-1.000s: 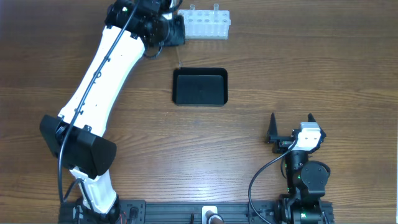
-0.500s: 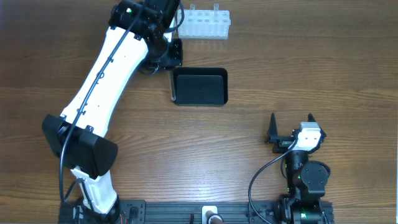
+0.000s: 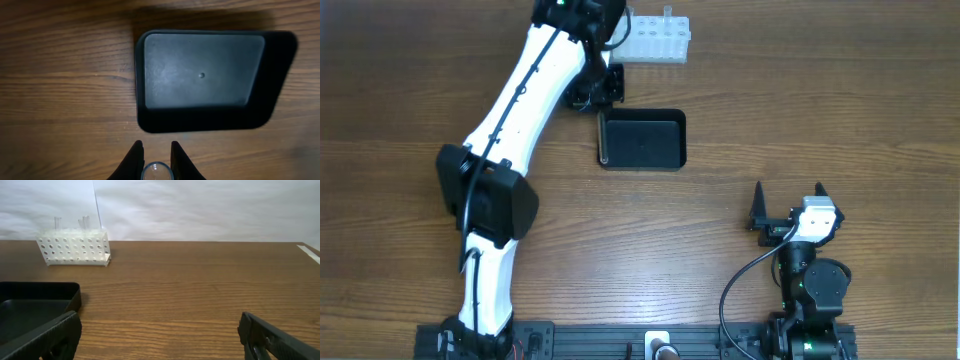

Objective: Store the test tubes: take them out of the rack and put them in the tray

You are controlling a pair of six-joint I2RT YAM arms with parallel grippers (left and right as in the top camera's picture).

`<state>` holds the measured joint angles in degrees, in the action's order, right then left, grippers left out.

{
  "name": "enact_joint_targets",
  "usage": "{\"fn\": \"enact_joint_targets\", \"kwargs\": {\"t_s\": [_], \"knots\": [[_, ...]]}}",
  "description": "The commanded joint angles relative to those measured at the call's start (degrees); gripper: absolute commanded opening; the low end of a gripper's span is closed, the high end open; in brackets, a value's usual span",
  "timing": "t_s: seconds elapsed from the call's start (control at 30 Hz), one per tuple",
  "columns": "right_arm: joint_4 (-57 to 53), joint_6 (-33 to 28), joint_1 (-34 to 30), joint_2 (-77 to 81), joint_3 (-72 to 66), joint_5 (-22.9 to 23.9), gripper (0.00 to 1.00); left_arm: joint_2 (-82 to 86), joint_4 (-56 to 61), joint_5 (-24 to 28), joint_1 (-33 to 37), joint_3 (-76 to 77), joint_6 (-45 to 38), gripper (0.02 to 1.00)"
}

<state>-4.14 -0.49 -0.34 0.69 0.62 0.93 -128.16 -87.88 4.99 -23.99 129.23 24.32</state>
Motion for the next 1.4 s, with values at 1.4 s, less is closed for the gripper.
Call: {"fn": "enact_joint_targets", "kwargs": {"t_s": [1.4], "knots": [[-0.2,-0.4,0.1,-0.4,-0.3,-0.4,0.991,-16.8,5.6,1.4,-0.3,7.4,0.6,0.088]]}}
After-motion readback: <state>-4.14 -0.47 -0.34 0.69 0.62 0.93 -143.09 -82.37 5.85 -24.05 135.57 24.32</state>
